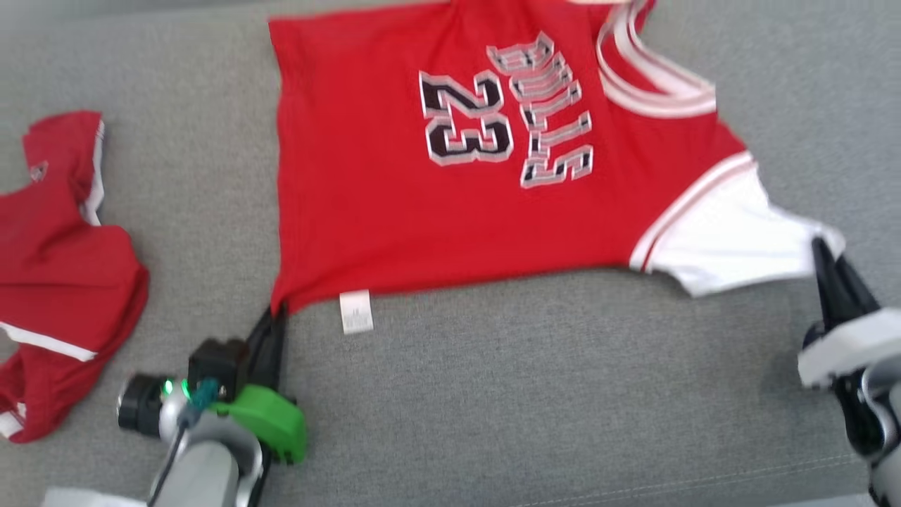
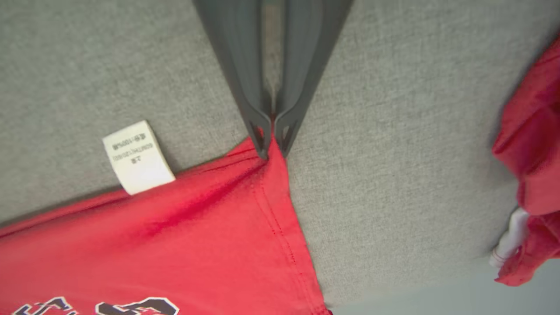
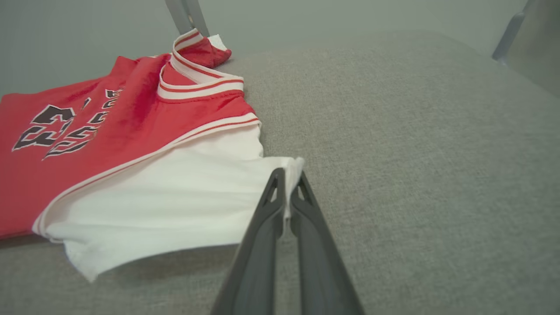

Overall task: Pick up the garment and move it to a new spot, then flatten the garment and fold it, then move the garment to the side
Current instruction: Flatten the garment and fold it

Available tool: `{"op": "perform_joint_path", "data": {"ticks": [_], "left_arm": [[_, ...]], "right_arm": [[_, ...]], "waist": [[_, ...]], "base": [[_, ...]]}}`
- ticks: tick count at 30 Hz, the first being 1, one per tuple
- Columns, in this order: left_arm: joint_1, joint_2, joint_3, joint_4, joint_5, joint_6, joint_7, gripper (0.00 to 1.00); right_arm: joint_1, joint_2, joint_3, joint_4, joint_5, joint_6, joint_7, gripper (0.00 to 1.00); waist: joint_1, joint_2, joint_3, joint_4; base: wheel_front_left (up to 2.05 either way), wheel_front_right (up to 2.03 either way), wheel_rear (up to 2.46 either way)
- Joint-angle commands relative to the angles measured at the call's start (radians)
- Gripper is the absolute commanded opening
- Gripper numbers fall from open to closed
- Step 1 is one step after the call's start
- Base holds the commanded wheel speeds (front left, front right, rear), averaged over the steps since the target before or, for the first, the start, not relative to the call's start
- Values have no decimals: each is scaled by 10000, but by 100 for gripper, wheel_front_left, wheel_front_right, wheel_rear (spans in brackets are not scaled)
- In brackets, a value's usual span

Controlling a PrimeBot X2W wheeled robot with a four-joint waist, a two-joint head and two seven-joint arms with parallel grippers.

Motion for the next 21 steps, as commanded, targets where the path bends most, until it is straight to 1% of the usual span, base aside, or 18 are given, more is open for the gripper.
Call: {"op": "perform_joint_path", "data": {"ticks": [1, 3, 5, 7, 15, 21], "left_arm": [[483, -20, 196, -47, -64, 63, 15, 0], [1222, -193, 572, -116, -140, 82, 15, 0], [1846, -311, 774, -140, 15, -39, 13, 0], [2457, -463, 1008, -189, 80, -56, 13, 0], [4030, -849, 1772, -424, 365, -231, 13, 0], [4528, -1075, 2084, -529, 611, -370, 13, 0]], "right_arm": [[395, -91, -67, 118, 19, -25, -35, 0], [1056, 32, -129, 267, 131, -26, -35, 0], [1652, 88, -248, 343, 144, -32, -35, 0], [2277, 166, -236, 410, 171, -32, -36, 0], [3825, 279, -486, 68, 435, -34, -36, 0], [4511, 134, -566, -538, 533, -34, -37, 0]], "waist": [[1, -1, -1563, -163], [1, -1, -2075, -138], [1, -1, -2531, -109], [1, -1, -2956, -88], [1, -1, -3456, -50], [1, -1, -3520, -19]], "base": [[0, 0, 0], [0, 0, 0], [0, 0, 0], [0, 0, 0], [0, 0, 0], [0, 0, 0]]}}
